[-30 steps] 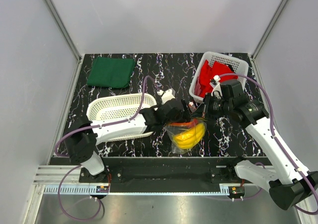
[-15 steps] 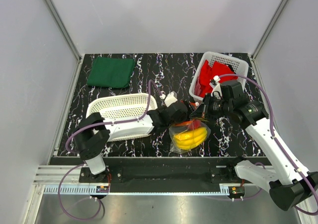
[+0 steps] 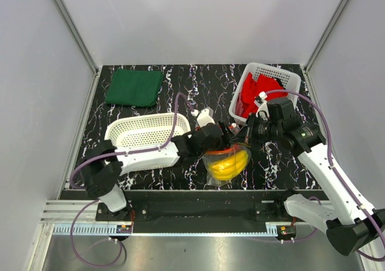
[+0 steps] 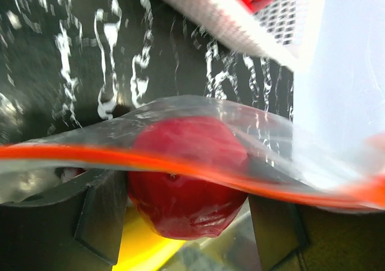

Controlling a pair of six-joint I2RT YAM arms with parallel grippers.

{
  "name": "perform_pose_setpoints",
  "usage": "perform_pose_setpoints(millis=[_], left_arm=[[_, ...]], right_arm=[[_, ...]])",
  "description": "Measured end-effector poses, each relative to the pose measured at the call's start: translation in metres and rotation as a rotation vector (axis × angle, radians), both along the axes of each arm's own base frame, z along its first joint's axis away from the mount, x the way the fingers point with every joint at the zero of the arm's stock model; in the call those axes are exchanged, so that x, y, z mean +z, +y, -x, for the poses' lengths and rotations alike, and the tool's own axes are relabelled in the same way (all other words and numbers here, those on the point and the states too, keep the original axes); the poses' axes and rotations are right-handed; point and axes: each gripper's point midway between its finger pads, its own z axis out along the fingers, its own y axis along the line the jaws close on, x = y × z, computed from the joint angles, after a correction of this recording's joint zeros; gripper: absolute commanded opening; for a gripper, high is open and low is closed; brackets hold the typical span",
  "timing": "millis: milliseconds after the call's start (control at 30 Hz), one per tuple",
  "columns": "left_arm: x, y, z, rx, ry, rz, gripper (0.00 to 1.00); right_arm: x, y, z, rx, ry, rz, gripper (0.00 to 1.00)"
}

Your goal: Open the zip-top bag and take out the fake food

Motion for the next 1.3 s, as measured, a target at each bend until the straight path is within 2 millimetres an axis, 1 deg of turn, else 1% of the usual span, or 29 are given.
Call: perform_pose_setpoints(millis=[33, 67, 167, 267, 333, 500, 567, 633, 700, 767, 833, 867, 900, 933, 1000, 1067, 1100, 1133, 1167, 1200, 1233, 1267, 1300], left_arm=[[0.007, 0.003, 0.000, -0.004, -0.027, -0.009, 0.12], [0.019, 0.007, -0.001, -0.011, -0.073, -0.021, 0.10], [0.044, 0.021, 0.003, -0.043, -0.180, -0.075, 0.03], [0.068, 0.028, 0.008, -0.083, -0.273, -0.095, 0.00], [0.079, 0.035, 0.011, -0.096, -0.327, -0.127, 0.00], [0.093, 0.052, 0.018, -0.132, -0.413, -0.211, 0.00], [0.103, 0.057, 0.020, -0.165, -0.443, -0.205, 0.00], [0.117, 0.064, 0.023, -0.213, -0.466, -0.155, 0.00], [0.137, 0.080, 0.022, -0.228, -0.499, -0.089, 0.00], [0.162, 0.101, 0.018, -0.209, -0.545, -0.039, 0.00], [0.184, 0.126, 0.014, -0.154, -0.593, -0.028, 0.05], [0.192, 0.141, 0.013, -0.121, -0.611, -0.037, 0.08], [0.196, 0.156, 0.010, -0.079, -0.623, -0.058, 0.09], [0.196, 0.171, 0.007, -0.036, -0.622, -0.090, 0.09], [0.188, 0.203, -0.004, 0.060, -0.591, -0.178, 0.09], [0.165, 0.246, -0.022, 0.191, -0.513, -0.320, 0.09], [0.156, 0.261, -0.028, 0.235, -0.481, -0.367, 0.08], [0.139, 0.283, -0.035, 0.296, -0.423, -0.433, 0.06], [0.123, 0.297, -0.039, 0.331, -0.371, -0.478, 0.05], [0.109, 0.308, -0.040, 0.355, -0.328, -0.510, 0.00], [0.080, 0.325, -0.037, 0.388, -0.240, -0.555, 0.00], [0.073, 0.334, -0.037, 0.412, -0.213, -0.570, 0.00], [0.056, 0.343, -0.034, 0.430, -0.160, -0.587, 0.00]], right_arm=[[0.000, -0.001, 0.000, -0.002, -0.003, 0.004, 0.00], [-0.001, -0.003, 0.000, -0.006, -0.008, 0.012, 0.00], [0.000, -0.009, 0.003, -0.021, -0.028, 0.034, 0.00], [-0.001, -0.017, 0.006, -0.042, -0.045, 0.065, 0.00], [-0.003, -0.022, 0.006, -0.056, -0.051, 0.085, 0.00], [-0.009, -0.035, 0.006, -0.094, -0.061, 0.149, 0.00], [-0.013, -0.040, 0.006, -0.107, -0.056, 0.175, 0.00], [-0.016, -0.043, 0.007, -0.113, -0.052, 0.195, 0.00], [-0.018, -0.046, 0.006, -0.120, -0.053, 0.212, 0.00], [-0.018, -0.047, 0.006, -0.121, -0.053, 0.217, 0.00], [-0.019, -0.048, 0.006, -0.123, -0.051, 0.222, 0.00], [-0.019, -0.048, 0.006, -0.125, -0.051, 0.224, 0.00], [-0.020, -0.048, 0.006, -0.126, -0.051, 0.225, 0.00], [-0.020, -0.048, 0.005, -0.128, -0.052, 0.227, 0.00], [-0.020, -0.049, 0.005, -0.129, -0.053, 0.229, 0.00], [-0.020, -0.049, 0.005, -0.128, -0.053, 0.229, 0.00], [-0.020, -0.049, 0.005, -0.128, -0.053, 0.229, 0.00], [-0.020, -0.049, 0.005, -0.127, -0.054, 0.229, 0.00], [-0.020, -0.049, 0.005, -0.127, -0.054, 0.229, 0.00], [-0.020, -0.049, 0.005, -0.128, -0.054, 0.229, 0.00], [-0.020, -0.049, 0.005, -0.128, -0.054, 0.229, 0.00], [-0.020, -0.049, 0.005, -0.127, -0.054, 0.229, 0.00], [-0.020, -0.049, 0.005, -0.127, -0.054, 0.229, 0.00]])
